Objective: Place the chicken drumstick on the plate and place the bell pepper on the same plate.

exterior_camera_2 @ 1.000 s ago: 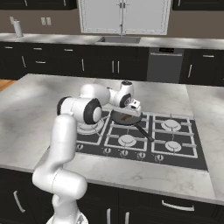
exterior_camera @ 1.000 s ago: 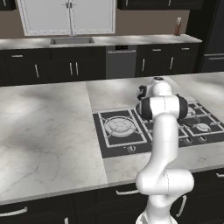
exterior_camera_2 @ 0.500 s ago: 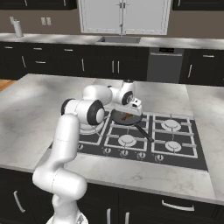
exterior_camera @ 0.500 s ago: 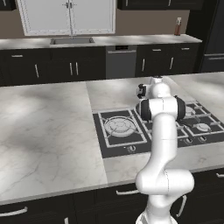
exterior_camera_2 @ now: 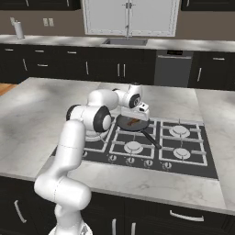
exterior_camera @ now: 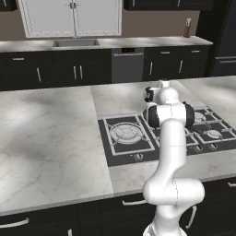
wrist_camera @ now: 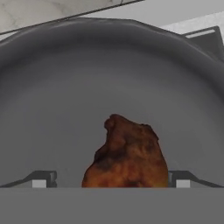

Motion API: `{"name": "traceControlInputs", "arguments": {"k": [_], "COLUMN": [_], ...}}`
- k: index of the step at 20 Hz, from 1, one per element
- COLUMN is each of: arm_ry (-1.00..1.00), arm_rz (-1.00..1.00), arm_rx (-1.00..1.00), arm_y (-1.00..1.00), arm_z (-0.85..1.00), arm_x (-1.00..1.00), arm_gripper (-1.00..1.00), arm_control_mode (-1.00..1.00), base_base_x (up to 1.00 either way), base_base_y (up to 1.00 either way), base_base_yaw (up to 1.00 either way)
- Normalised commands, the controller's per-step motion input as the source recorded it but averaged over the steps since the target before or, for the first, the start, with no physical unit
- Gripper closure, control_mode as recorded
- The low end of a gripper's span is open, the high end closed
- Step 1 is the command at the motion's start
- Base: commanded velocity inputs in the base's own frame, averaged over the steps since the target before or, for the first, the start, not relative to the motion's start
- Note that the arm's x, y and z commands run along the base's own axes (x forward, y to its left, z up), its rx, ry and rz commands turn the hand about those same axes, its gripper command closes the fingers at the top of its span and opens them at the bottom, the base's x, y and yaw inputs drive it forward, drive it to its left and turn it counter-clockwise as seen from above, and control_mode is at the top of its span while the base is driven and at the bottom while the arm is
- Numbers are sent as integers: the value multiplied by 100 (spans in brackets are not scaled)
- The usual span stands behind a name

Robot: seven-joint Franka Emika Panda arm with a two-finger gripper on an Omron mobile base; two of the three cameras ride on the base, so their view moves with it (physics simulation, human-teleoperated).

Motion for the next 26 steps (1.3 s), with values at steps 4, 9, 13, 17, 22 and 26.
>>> {"name": "traceControlInputs", "arguments": {"k": [4, 9, 13, 17, 22, 26], "arm_ry": [0, 2, 0, 0, 0, 0], "arm_rz": [0, 0, 0, 0, 0, 0], "arm_rx": [0, 0, 0, 0, 0, 0], "arm_y": [0, 0, 0, 0, -11, -14], "arm_z": [-14, -4, 0, 0, 34, 63], "arm_x": [0, 0, 0, 0, -9, -50], "arm_gripper": [100, 100, 100, 100, 100, 100], "arm_control_mode": [-100, -100, -100, -100, -100, -100], "base_base_x": [0, 0, 0, 0, 0, 0], "base_base_y": [0, 0, 0, 0, 0, 0], "base_base_yaw": [0, 0, 0, 0, 0, 0]}}
